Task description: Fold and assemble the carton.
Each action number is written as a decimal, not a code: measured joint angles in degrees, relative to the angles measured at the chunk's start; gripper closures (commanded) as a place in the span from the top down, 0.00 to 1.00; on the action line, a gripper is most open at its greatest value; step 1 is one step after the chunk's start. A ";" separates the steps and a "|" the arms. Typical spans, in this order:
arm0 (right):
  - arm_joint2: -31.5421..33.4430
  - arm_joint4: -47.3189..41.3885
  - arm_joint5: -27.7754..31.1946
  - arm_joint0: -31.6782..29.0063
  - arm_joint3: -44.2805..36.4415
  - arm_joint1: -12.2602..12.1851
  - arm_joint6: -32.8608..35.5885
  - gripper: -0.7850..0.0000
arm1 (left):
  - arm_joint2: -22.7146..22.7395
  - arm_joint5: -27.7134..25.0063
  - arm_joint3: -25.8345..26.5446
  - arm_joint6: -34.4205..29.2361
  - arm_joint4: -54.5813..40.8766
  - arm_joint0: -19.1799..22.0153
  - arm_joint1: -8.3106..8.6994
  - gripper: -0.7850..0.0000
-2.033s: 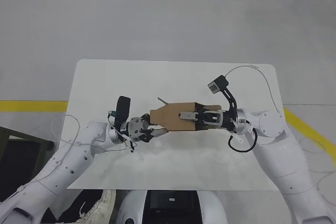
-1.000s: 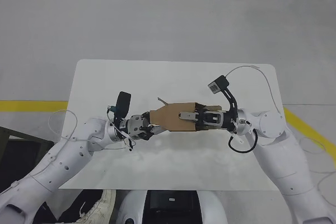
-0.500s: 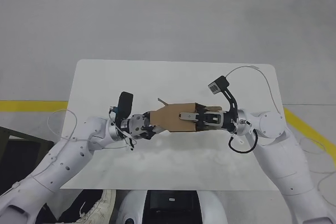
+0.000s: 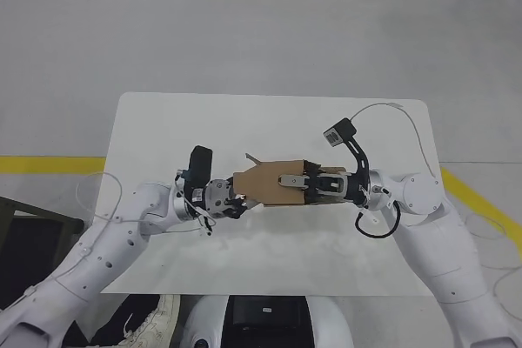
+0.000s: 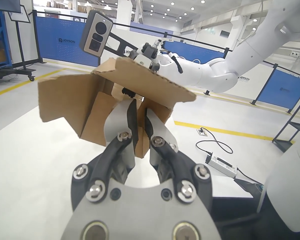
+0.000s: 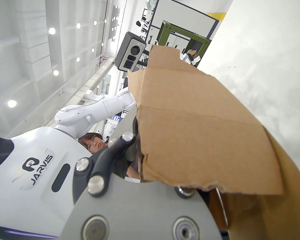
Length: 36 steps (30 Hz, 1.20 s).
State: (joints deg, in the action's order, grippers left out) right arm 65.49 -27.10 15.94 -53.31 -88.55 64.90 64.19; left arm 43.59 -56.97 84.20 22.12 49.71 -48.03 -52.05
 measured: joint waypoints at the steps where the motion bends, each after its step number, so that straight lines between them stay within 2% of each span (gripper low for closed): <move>1: 0.00 -0.01 0.04 0.01 0.00 0.00 -0.01 0.00 | 0.20 -0.11 0.00 -0.16 0.01 -0.12 -0.06 0.19; 20: 0.43 -0.34 0.08 -0.32 -0.19 -0.17 0.08 0.00 | 7.69 2.06 -5.05 -0.77 -2.21 -4.09 -0.54 0.21; 24: -0.23 -0.70 -0.21 -0.23 -0.38 -0.14 1.39 0.00 | 8.88 2.84 -6.71 -1.76 -3.80 -4.00 -0.80 0.18; 27: -1.12 -0.93 -0.45 0.07 -0.21 -0.02 2.27 0.00 | 9.36 3.60 -7.54 -2.60 -4.68 -3.65 -1.14 0.09; 31: -2.15 -1.10 -0.75 0.68 0.29 0.14 3.21 0.00 | 9.45 4.24 -8.69 -3.59 -5.81 -3.09 -1.74 0.07; 33: -2.66 -1.20 -0.98 0.98 0.56 0.22 3.71 0.00 | 9.34 4.33 -9.08 -4.12 -6.33 -2.69 -2.10 0.00; 36: -3.34 -1.30 -1.21 1.35 0.99 0.34 4.14 0.00 | 8.96 4.26 -9.12 -4.83 -6.91 -2.08 -2.67 0.00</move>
State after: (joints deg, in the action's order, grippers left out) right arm 62.15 -28.39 14.73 -51.95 -87.56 65.24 68.33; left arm 52.55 -52.71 75.08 17.29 42.80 -50.11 -54.72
